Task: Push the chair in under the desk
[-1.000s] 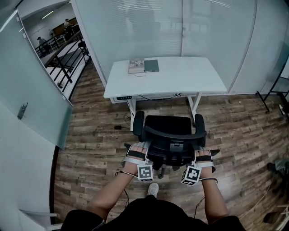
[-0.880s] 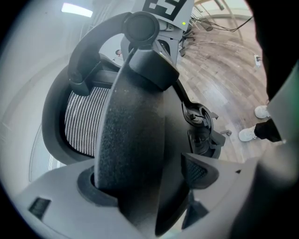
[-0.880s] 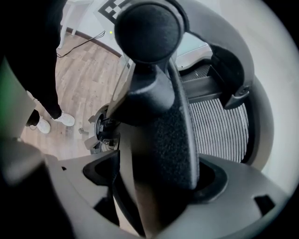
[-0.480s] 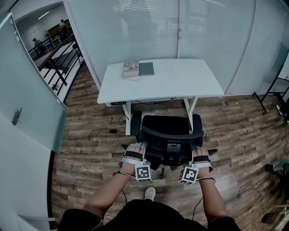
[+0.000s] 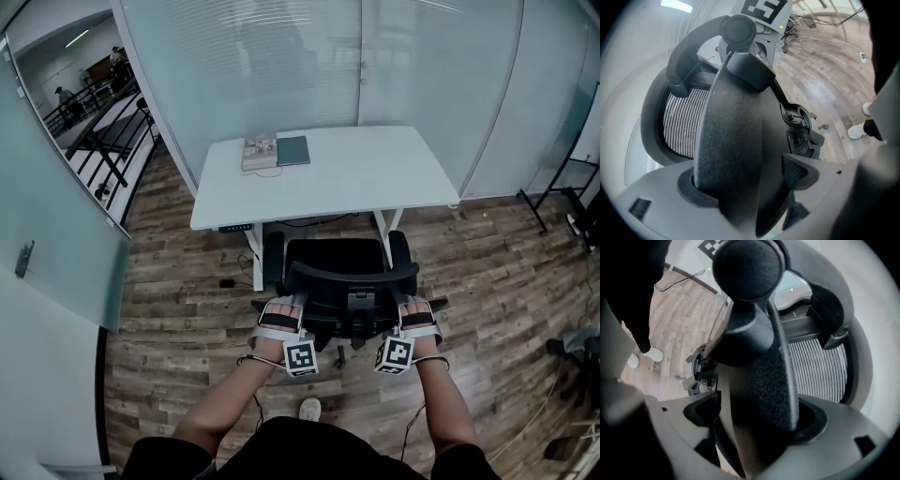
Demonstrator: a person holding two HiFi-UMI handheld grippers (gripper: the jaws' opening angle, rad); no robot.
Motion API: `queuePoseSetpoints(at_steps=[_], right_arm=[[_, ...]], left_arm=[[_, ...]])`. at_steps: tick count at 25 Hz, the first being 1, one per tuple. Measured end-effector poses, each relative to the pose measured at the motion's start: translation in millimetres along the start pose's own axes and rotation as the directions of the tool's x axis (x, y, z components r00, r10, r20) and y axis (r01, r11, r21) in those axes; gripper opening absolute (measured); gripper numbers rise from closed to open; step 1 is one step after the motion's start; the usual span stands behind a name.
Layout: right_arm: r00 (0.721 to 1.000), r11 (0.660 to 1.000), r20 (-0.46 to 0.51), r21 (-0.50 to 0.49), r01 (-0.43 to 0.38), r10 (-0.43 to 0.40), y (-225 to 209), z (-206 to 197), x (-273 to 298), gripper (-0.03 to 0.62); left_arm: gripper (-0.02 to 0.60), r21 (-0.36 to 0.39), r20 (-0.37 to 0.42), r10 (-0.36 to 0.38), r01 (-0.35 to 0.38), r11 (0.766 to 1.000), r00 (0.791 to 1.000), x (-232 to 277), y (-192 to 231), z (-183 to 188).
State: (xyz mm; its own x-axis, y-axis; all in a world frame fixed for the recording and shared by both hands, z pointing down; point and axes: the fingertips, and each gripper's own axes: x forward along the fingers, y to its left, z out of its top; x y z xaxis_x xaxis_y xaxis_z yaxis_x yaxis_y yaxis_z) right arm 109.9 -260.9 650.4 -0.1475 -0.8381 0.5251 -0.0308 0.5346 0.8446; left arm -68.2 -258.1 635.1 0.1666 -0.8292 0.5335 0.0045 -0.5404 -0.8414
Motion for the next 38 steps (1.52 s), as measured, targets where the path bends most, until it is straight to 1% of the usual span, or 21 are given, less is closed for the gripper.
queuePoseSetpoints(at_steps=[2,3,6,7,10,12,16,19,22,23,26,28,31,34,38], right_arm=[[1.0,1.0,-0.005,0.018,-0.011,0.012,-6,1,10,0.43],[1.0,0.999,-0.008,0.027,-0.018,0.018,-9,2,15,0.429],[0.999,0.998,-0.017,0.05,-0.028,0.029,-18,4,30,0.43],[0.999,0.998,-0.019,0.055,-0.032,0.033,-20,5,36,0.44],[0.999,0.997,-0.019,0.066,-0.047,0.048,-25,8,50,0.442],[0.999,0.997,-0.02,0.068,-0.038,0.039,-31,6,57,0.442],[1.0,0.998,-0.009,0.064,-0.014,0.014,-43,4,70,0.442],[1.0,0.998,-0.002,0.059,-0.012,0.012,-51,4,79,0.442],[1.0,0.998,0.008,0.055,-0.019,0.019,-53,4,86,0.442],[1.0,0.998,0.011,0.052,-0.022,0.021,-54,4,89,0.442],[1.0,0.999,0.022,0.039,-0.022,0.022,-61,3,97,0.442],[0.999,0.999,0.033,0.035,-0.029,0.028,-63,2,104,0.442],[0.999,0.999,0.043,0.035,-0.031,0.029,-71,-2,117,0.442],[0.999,0.999,0.045,0.035,-0.015,0.013,-82,-2,127,0.441],[0.998,0.999,0.052,0.029,-0.02,0.019,-90,1,143,0.442]], left_arm=[[0.426,-0.018,0.018,-0.003,0.003,1.0,1.0,9,8,-1],[0.426,-0.013,0.017,-0.002,0.003,1.0,1.0,14,11,-4],[0.426,0.038,-0.017,0.021,-0.02,0.999,1.0,31,23,-17],[0.426,0.042,-0.022,0.024,-0.023,0.999,0.999,35,26,-21],[0.426,0.006,-0.007,0.038,-0.038,0.999,0.999,46,35,-24],[0.425,-0.005,-0.004,0.049,-0.049,0.999,0.999,52,41,-23],[0.426,-0.054,0.02,0.025,-0.024,0.998,0.999,60,47,-19],[0.426,-0.042,-0.001,0.029,-0.029,0.999,1.0,69,54,-23],[0.423,-0.065,0.004,0.023,-0.022,0.998,1.0,74,56,-23],[0.422,-0.06,-0.005,0.026,-0.026,0.998,1.0,77,57,-24],[0.422,-0.012,-0.051,0.058,-0.059,0.998,0.997,85,64,-32],[0.422,-0.023,-0.057,0.055,-0.056,0.998,0.997,89,66,-31],[0.423,-0.012,-0.077,0.068,-0.069,0.998,0.995,101,75,-33],[0.423,-0.043,-0.064,0.053,-0.056,0.997,0.997,110,80,-31],[0.423,-0.014,-0.1,0.076,-0.077,0.997,0.992,124,90,-44]])
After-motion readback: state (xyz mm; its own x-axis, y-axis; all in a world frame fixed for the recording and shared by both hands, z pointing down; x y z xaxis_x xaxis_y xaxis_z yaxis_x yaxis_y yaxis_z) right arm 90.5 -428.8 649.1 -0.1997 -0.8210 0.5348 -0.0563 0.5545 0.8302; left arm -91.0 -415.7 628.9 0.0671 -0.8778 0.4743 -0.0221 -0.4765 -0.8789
